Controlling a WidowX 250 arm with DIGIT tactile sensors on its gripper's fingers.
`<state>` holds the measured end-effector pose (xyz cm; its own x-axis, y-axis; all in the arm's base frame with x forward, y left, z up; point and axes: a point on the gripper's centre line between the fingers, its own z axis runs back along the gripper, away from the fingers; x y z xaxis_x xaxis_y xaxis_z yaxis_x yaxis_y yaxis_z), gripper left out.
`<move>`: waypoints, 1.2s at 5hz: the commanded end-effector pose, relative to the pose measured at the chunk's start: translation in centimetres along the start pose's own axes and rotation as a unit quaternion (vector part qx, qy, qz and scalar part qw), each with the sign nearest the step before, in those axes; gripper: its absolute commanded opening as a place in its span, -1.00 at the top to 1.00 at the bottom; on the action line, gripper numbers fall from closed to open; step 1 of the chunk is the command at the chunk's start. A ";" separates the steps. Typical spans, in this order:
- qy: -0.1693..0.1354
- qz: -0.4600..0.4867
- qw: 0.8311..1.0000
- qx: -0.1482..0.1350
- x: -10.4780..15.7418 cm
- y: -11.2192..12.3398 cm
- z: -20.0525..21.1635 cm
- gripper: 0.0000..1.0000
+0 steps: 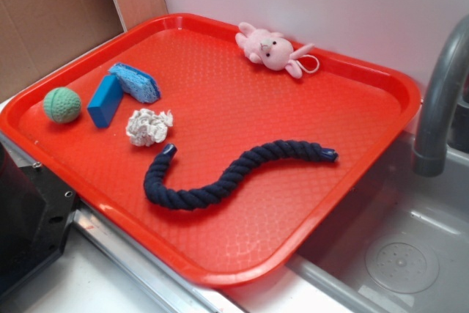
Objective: Grab the blue block.
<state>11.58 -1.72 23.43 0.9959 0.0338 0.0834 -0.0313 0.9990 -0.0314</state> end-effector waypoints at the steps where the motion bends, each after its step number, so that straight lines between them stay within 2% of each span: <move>1: 0.000 0.000 1.000 0.000 0.0 0.0 0.0 -1.00; 2: -0.014 0.120 0.991 0.064 4.7 5.0 -5.3 -1.00; 3: -0.027 0.247 0.969 0.015 8.4 9.1 -10.8 -1.00; 4: -0.053 0.301 0.952 0.020 10.9 10.1 -14.3 -1.00; 5: -0.034 0.185 0.982 -0.015 10.3 9.2 -16.3 -1.00; 6: -0.015 0.125 0.992 -0.002 7.6 8.4 -17.3 -1.00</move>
<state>19.92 6.11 5.66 0.9527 0.2998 0.0493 -0.2971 0.9533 -0.0548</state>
